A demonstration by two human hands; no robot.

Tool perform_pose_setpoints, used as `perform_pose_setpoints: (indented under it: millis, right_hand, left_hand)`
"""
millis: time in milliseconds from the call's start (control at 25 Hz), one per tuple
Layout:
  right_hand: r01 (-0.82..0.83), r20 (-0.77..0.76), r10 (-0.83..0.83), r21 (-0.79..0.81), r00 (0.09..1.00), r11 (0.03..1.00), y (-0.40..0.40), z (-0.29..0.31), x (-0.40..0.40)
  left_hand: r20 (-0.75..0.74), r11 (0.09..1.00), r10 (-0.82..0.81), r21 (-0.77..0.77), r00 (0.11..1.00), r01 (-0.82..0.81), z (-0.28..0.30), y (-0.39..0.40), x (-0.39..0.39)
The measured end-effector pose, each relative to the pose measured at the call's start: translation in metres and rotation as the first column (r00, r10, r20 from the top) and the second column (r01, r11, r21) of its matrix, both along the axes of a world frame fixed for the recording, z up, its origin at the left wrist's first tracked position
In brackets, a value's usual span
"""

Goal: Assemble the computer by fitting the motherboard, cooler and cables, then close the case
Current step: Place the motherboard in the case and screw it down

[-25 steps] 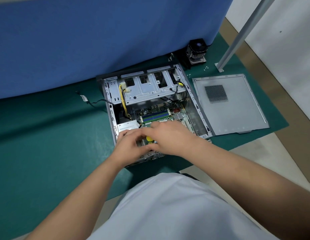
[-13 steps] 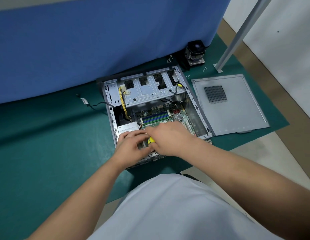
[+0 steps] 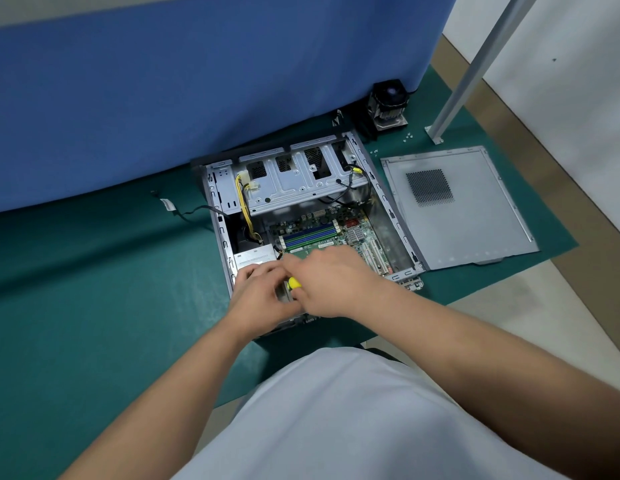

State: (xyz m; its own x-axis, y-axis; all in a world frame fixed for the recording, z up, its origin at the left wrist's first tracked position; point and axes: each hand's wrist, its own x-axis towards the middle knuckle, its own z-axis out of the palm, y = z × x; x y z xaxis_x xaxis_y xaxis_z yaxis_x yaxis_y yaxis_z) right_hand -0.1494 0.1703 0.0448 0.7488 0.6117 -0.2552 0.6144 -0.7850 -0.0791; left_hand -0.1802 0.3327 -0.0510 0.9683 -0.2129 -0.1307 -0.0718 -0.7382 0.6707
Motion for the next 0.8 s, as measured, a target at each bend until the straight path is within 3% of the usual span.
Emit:
perform_pose_setpoints:
  millis: [240,520,680,800]
  right_hand:
    - [0.025,-0.033,-0.025,-0.006,0.999,1.0,0.01,0.001,-0.001]
    - [0.042,-0.023,-0.04,0.052,0.999,0.998,0.003,-0.009,-0.004]
    - [0.082,-0.086,-0.071,0.143,0.994,0.986,-0.017,-0.012,0.01]
    - [0.21,-0.103,-0.189,0.275,0.977,0.938,-0.048,0.006,0.033]
  left_hand:
    - [0.04,0.998,0.047,-0.054,0.998,-0.045,0.004,-0.004,-0.004]
    - [0.027,0.999,0.043,0.007,0.999,-0.043,0.002,-0.003,-0.004]
    - [0.037,0.992,-0.047,0.116,0.998,0.042,-0.003,-0.007,0.0]
    - [0.022,0.998,-0.043,0.05,0.999,0.042,0.0,-0.025,0.014]
